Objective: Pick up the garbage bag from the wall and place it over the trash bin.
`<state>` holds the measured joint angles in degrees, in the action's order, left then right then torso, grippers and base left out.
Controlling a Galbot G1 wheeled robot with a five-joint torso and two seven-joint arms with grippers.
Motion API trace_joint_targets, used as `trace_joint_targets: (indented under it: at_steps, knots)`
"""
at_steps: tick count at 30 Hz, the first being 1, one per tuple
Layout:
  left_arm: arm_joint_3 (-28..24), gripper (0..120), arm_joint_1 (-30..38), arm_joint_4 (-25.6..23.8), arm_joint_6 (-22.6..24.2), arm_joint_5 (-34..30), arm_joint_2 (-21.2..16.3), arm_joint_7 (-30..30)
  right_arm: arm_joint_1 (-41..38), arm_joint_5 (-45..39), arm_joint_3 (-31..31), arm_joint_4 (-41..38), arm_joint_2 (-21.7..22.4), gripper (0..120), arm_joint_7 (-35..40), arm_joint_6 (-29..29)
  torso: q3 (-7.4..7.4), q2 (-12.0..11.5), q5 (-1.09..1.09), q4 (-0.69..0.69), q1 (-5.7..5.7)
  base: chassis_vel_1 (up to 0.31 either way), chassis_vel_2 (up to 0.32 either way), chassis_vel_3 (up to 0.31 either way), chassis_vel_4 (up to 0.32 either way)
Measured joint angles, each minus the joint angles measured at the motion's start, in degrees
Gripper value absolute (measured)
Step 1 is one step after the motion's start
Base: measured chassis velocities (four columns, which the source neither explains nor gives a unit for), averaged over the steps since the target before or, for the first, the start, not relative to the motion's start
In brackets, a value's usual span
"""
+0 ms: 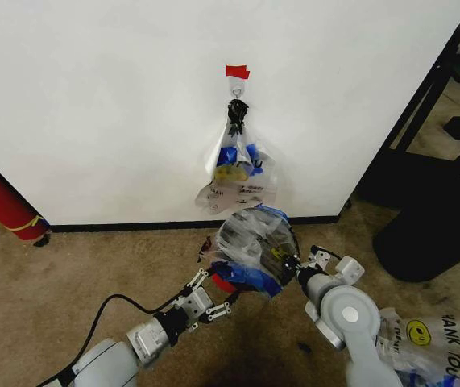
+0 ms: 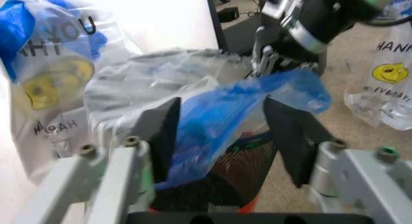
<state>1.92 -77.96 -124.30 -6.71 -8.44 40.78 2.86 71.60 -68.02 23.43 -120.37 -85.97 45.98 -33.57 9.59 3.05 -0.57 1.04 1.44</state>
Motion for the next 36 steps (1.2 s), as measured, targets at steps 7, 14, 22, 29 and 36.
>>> trace_joint_targets:
  at_steps: [7,14,22,29,36]
  knots:
    - [-0.72,22,0.2,0.22,-0.3,-0.35,0.14,-1.07,-0.39,0.28,-0.79,0.21,-0.51,0,0.14,-0.29,0.0,0.0,-0.01,0.0,0.0,0.0,0.0,0.0,0.0]
    - [-1.02,0,0.73,0.31,-0.02,-0.65,-0.21,-2.54,-0.33,0.75,-0.79,0.68,-0.66,0,0.04,-0.3,0.0,0.0,0.0,0.0,0.0,0.0,0.0,0.0,0.0]
    - [-2.31,0,-0.76,0.41,-0.59,-0.13,0.7,-2.82,-0.54,0.73,-0.56,0.75,-1.27,0,0.04,-0.17,0.0,0.0,0.0,0.0,0.0,0.0,0.0,0.0,0.0]
    - [-1.27,0,-4.01,0.78,-2.38,1.19,-0.18,-2.87,-0.75,-0.66,0.32,0.43,-0.71,0,0.59,-0.04,0.0,0.0,0.01,0.0,0.0,0.0,0.0,0.0,0.0]
    - [-2.05,0,-4.44,5.41,-1.66,2.45,1.43,-2.97,-1.67,-4.42,0.7,-1.01,-1.12,0,2.34,-0.33,0.0,0.0,0.0,-0.01,0.0,0.0,0.0,0.0,0.0]
